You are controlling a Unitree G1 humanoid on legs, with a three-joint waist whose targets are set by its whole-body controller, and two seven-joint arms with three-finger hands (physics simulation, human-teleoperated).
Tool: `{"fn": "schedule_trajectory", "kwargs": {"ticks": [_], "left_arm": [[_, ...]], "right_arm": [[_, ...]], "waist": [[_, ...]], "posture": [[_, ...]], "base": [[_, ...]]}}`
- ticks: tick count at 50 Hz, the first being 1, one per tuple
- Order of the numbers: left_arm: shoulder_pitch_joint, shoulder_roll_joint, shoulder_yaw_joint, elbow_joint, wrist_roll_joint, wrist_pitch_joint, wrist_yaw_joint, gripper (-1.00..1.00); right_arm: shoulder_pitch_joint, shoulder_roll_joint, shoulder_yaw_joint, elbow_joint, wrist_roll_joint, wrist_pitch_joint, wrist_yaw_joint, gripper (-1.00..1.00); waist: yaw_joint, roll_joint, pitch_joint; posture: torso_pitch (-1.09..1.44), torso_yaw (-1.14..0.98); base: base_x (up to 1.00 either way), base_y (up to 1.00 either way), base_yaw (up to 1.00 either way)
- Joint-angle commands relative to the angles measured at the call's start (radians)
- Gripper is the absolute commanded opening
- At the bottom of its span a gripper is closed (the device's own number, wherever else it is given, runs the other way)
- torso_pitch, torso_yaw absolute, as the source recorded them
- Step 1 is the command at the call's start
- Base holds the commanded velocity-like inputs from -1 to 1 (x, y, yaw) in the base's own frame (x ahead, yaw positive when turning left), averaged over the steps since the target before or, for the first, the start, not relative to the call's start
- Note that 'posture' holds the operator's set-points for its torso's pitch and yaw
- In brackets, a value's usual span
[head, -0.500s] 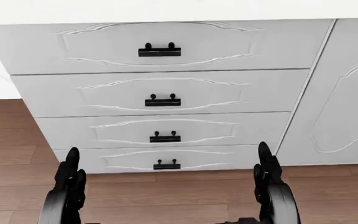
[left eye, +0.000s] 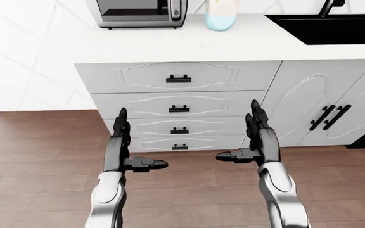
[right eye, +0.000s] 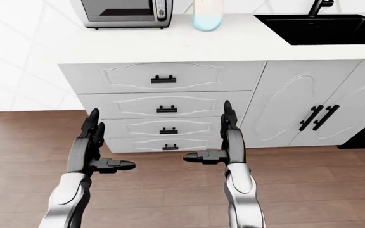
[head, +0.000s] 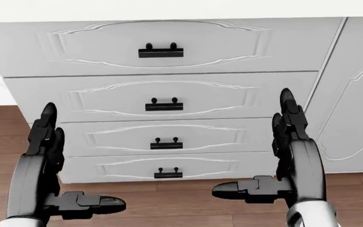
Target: Open the toaster oven door.
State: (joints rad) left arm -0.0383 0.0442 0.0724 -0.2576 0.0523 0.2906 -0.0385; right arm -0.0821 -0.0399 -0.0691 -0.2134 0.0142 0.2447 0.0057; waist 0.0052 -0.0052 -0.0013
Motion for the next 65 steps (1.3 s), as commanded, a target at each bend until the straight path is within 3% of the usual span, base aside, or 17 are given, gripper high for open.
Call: {"fn": "schedule_trajectory", "kwargs": {"ticks": [1,13,18,30,31,34,40,44,48,49,52,57,59,61,62,63,65], "left_arm": [[-0.028,0.007,0.007,-0.074,-0.003,0.045,-0.005,1.00],[-0.275,0.071,0.048,-0.343,-0.009,0.445,-0.019,1.00],[-0.361,0.107,0.081,-0.374,-0.033,0.534,-0.016,1.00],[-0.395,0.141,0.105,-0.406,-0.080,0.583,0.012,1.00],[-0.396,0.141,0.105,-0.408,-0.082,0.585,0.015,1.00],[-0.384,0.136,0.095,-0.394,-0.080,0.563,0.020,1.00],[-0.386,0.137,0.091,-0.402,-0.074,0.570,0.021,1.00],[-0.366,0.123,0.078,-0.388,-0.067,0.540,0.024,1.00],[-0.370,0.120,0.076,-0.399,-0.062,0.556,0.021,1.00],[-0.371,0.121,0.077,-0.398,-0.062,0.557,0.020,1.00],[-0.375,0.123,0.081,-0.392,-0.062,0.552,0.018,1.00],[-0.377,0.122,0.077,-0.390,-0.060,0.553,0.019,1.00],[-0.376,0.121,0.077,-0.390,-0.059,0.552,0.019,1.00],[-0.379,0.122,0.077,-0.391,-0.058,0.555,0.019,1.00],[-0.380,0.122,0.078,-0.393,-0.059,0.558,0.019,1.00],[-0.381,0.122,0.079,-0.385,-0.059,0.551,0.018,1.00],[-0.387,0.123,0.080,-0.389,-0.060,0.559,0.018,1.00]], "right_arm": [[-0.029,-0.008,-0.008,-0.068,0.006,0.028,-0.001,1.00],[-0.189,-0.051,-0.052,-0.306,0.038,0.323,-0.017,1.00],[-0.255,-0.071,-0.070,-0.362,0.069,0.417,-0.040,1.00],[-0.286,-0.080,-0.074,-0.404,0.140,0.458,-0.084,1.00],[-0.282,-0.078,-0.072,-0.405,0.143,0.456,-0.085,1.00],[-0.271,-0.076,-0.067,-0.402,0.146,0.444,-0.085,1.00],[-0.261,-0.075,-0.069,-0.407,0.159,0.440,-0.083,1.00],[-0.254,-0.072,-0.070,-0.416,0.172,0.442,-0.086,1.00],[-0.258,-0.077,-0.071,-0.429,0.179,0.456,-0.087,1.00],[-0.259,-0.077,-0.072,-0.431,0.180,0.458,-0.088,1.00],[-0.263,-0.078,-0.071,-0.436,0.182,0.466,-0.089,1.00],[-0.268,-0.083,-0.075,-0.437,0.186,0.471,-0.088,1.00],[-0.264,-0.083,-0.074,-0.435,0.185,0.467,-0.086,1.00],[-0.265,-0.083,-0.075,-0.437,0.186,0.468,-0.086,1.00],[-0.265,-0.083,-0.076,-0.438,0.188,0.469,-0.086,1.00],[-0.264,-0.083,-0.078,-0.438,0.190,0.468,-0.086,1.00],[-0.262,-0.083,-0.078,-0.441,0.191,0.468,-0.087,1.00]], "waist": [[-0.001,0.000,-0.015],[0.000,0.000,-0.007],[0.000,0.000,0.000],[0.000,0.001,0.014],[-0.001,0.006,-0.005],[-0.001,0.008,0.019],[-0.004,-0.003,0.031],[-0.004,0.016,0.030],[-0.008,0.087,0.034],[-0.001,0.052,0.038],[-0.002,0.064,0.028],[0.007,0.022,0.030],[0.014,-0.014,0.028],[0.014,-0.082,0.008],[0.002,-0.032,0.025],[0.010,-0.055,0.030],[-0.003,-0.048,0.027]], "posture": [[0.00,0.00],[0.00,0.00],[0.00,0.00],[0.00,0.00],[0.00,0.00],[0.00,0.00],[0.00,0.00],[0.00,0.00],[0.00,0.00],[0.00,0.00],[0.00,0.00],[0.00,0.00],[0.00,0.00],[0.00,0.00],[0.00,0.00],[0.00,0.00],[0.00,0.00]], "base": [[0.00,0.00,0.00],[0.00,0.00,0.00],[0.00,0.00,0.00],[0.02,0.00,0.00],[0.08,0.00,0.00],[0.10,0.00,0.00],[0.15,0.00,0.00],[0.20,0.00,0.00],[0.29,0.00,0.00],[0.29,0.00,0.00],[0.29,0.00,0.00],[0.29,0.00,0.00],[0.30,0.00,0.00],[0.29,0.00,0.00],[0.30,0.00,0.00],[0.30,0.00,0.00],[0.30,0.00,0.00]]}}
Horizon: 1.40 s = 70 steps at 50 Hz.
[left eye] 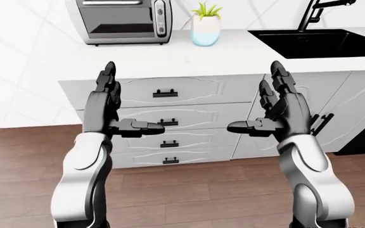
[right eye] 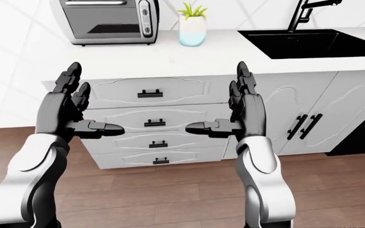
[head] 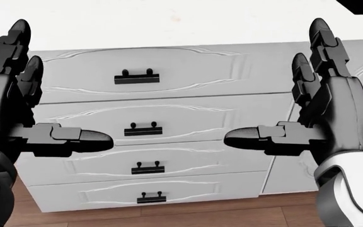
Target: Open the toaster oven door.
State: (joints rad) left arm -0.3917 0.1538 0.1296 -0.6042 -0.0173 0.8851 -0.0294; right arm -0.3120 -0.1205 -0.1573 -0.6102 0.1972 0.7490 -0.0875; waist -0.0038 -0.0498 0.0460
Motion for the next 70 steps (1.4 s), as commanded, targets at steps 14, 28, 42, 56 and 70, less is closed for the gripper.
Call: {"fn": "schedule_trajectory", "kwargs": {"ticks": [14,28,42,56,70], "left_arm": [[-0.021,0.014,0.025,-0.017,0.004,-0.069,0.012,1.00],[-0.013,0.007,0.018,0.029,0.009,-0.113,0.012,1.00],[-0.022,0.005,0.012,0.025,0.015,-0.103,0.010,1.00],[0.002,-0.002,0.012,0.016,0.018,-0.112,0.009,1.00],[-0.004,0.005,0.021,0.012,0.012,-0.105,0.008,1.00]], "right_arm": [[-0.022,0.001,0.014,-0.043,0.087,-0.081,-0.030,1.00],[-0.016,0.009,0.009,-0.014,0.052,-0.106,-0.045,1.00],[-0.021,-0.010,-0.010,-0.047,0.056,-0.091,-0.028,1.00],[-0.007,-0.007,-0.011,-0.056,0.083,-0.100,-0.035,1.00],[-0.013,-0.016,-0.018,-0.075,0.093,-0.085,-0.037,1.00]], "waist": [[0.002,0.119,-0.032],[0.026,0.016,-0.037],[0.010,0.085,-0.038],[0.021,0.009,-0.007],[-0.008,0.151,-0.040]], "posture": [[0.00,0.00],[0.00,0.00],[0.00,0.00],[0.00,0.00],[0.00,0.00]], "base": [[0.26,0.01,0.00],[0.00,0.06,0.76],[0.02,-0.05,0.17],[0.27,-0.22,0.00],[0.39,-0.02,0.00]]}}
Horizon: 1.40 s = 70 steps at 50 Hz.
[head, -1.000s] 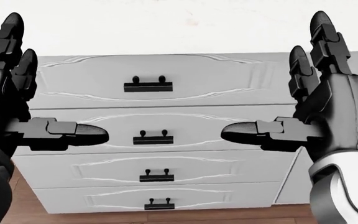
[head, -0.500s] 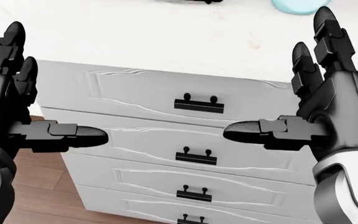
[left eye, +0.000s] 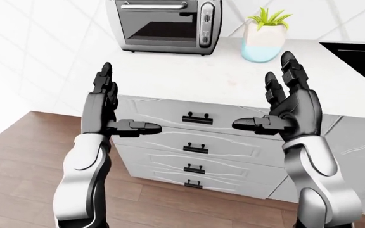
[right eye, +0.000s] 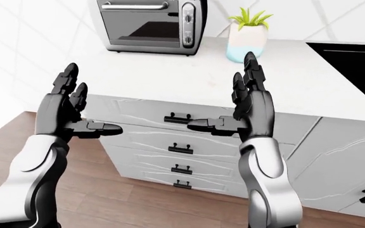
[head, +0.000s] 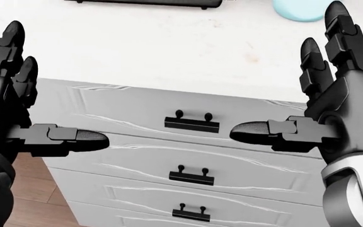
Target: Open the toaster oven door.
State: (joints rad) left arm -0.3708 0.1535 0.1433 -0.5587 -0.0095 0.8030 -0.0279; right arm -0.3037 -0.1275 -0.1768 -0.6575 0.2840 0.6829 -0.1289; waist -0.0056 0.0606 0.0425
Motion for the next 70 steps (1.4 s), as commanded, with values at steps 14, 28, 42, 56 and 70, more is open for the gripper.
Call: {"fn": "schedule_trajectory", "kwargs": {"ticks": [14,28,42,56,70], "left_arm": [[-0.039,0.011,0.010,-0.044,0.001,-0.003,0.006,1.00],[-0.036,0.019,0.023,-0.049,-0.009,-0.003,0.009,1.00],[-0.040,0.021,0.023,-0.064,-0.016,0.018,0.016,1.00],[-0.049,0.027,0.028,-0.075,-0.022,0.032,0.017,1.00],[-0.045,0.031,0.032,-0.068,-0.026,0.024,0.017,1.00]], "right_arm": [[-0.036,-0.020,-0.010,-0.046,0.017,0.008,-0.004,1.00],[-0.022,-0.021,-0.014,-0.051,0.011,0.001,-0.008,1.00],[-0.019,-0.028,-0.025,-0.059,0.021,0.002,-0.012,1.00],[-0.029,-0.037,-0.039,-0.099,0.045,0.042,-0.035,1.00],[-0.036,-0.042,-0.045,-0.091,0.054,0.031,-0.060,1.00]], "waist": [[0.035,-0.132,-0.039],[0.002,0.021,-0.046],[0.022,-0.126,-0.045],[-0.002,0.030,-0.043],[0.016,-0.072,-0.036]], "posture": [[0.00,0.00],[0.00,0.00],[0.00,0.00],[0.00,0.00],[0.00,0.00]], "base": [[0.46,0.00,0.00],[0.29,0.00,0.00],[0.17,0.00,0.00],[0.12,0.00,0.00],[0.01,0.00,0.00]]}}
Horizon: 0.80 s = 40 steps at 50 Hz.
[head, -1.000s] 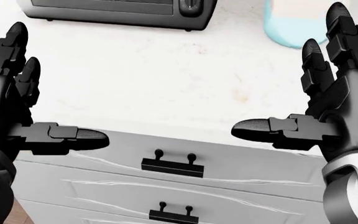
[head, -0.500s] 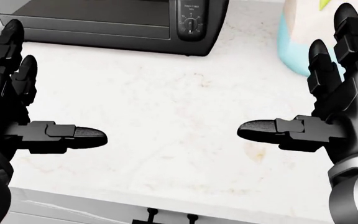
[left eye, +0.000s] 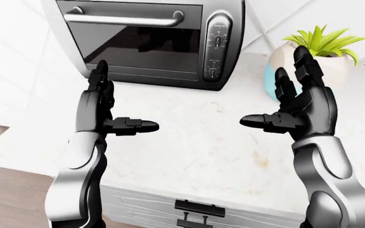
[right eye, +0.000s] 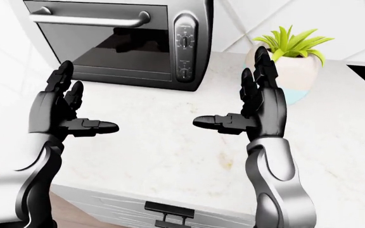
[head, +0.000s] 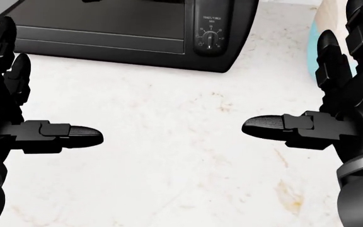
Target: Open the toaster oven door.
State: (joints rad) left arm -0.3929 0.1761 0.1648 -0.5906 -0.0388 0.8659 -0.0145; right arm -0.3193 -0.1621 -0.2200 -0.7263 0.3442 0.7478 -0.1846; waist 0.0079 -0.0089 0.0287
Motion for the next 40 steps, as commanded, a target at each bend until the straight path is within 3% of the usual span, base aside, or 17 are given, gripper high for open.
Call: {"fn": "schedule_trajectory", "kwargs": {"ticks": [1,8,9,12,15,16,18,29,40], "left_arm": [[-0.023,0.009,0.011,-0.036,0.003,-0.039,0.003,1.00],[-0.023,0.007,0.006,-0.036,0.006,-0.039,0.003,1.00],[-0.026,0.006,0.004,-0.039,0.006,-0.033,0.004,1.00],[-0.032,0.008,0.002,-0.036,0.009,-0.031,0.003,1.00],[-0.051,0.013,0.001,-0.026,0.009,-0.030,-0.005,1.00],[-0.060,0.032,-0.017,-0.011,0.036,-0.035,-0.010,1.00],[-0.107,0.032,-0.007,0.038,0.029,-0.034,-0.020,1.00],[-0.251,0.055,-0.030,0.220,0.077,-0.087,-0.060,1.00],[-0.326,0.064,-0.040,0.285,0.106,-0.091,-0.074,1.00]], "right_arm": [[-0.020,-0.008,-0.001,-0.021,-0.007,-0.034,-0.005,1.00],[-0.020,-0.008,-0.009,-0.029,0.017,-0.023,-0.010,1.00],[-0.020,-0.010,-0.009,-0.031,0.019,-0.023,-0.009,1.00],[-0.021,-0.012,-0.011,-0.030,0.023,-0.025,-0.009,1.00],[-0.021,-0.018,-0.015,-0.038,0.022,-0.027,-0.015,1.00],[-0.021,-0.019,-0.018,-0.043,0.025,-0.028,-0.015,1.00],[-0.025,-0.022,-0.022,-0.052,0.029,-0.022,-0.022,1.00],[-0.027,-0.027,-0.025,-0.077,0.035,-0.008,-0.038,1.00],[-0.036,-0.032,-0.029,-0.082,0.038,-0.001,-0.045,1.00]], "waist": [[0.001,-0.001,-0.023],[-0.001,0.003,-0.026],[-0.002,0.008,-0.048],[-0.004,0.013,-0.001],[-0.003,0.006,0.012],[-0.001,-0.007,0.008],[0.002,-0.002,-0.019],[-0.001,-0.006,-0.020],[-0.001,-0.007,-0.065]], "posture": [[0.00,0.00],[0.00,0.00],[0.00,0.00],[0.00,0.00],[0.00,0.00],[0.00,0.00],[0.00,0.00],[-0.02,0.00],[-0.10,0.00]], "base": [[0.00,0.00,0.00],[0.00,0.00,0.00],[0.12,0.00,0.00],[0.24,0.00,0.00],[0.21,0.00,0.00],[0.00,0.00,0.00],[0.00,0.00,0.00],[0.00,0.00,0.00],[0.00,0.00,0.00]]}}
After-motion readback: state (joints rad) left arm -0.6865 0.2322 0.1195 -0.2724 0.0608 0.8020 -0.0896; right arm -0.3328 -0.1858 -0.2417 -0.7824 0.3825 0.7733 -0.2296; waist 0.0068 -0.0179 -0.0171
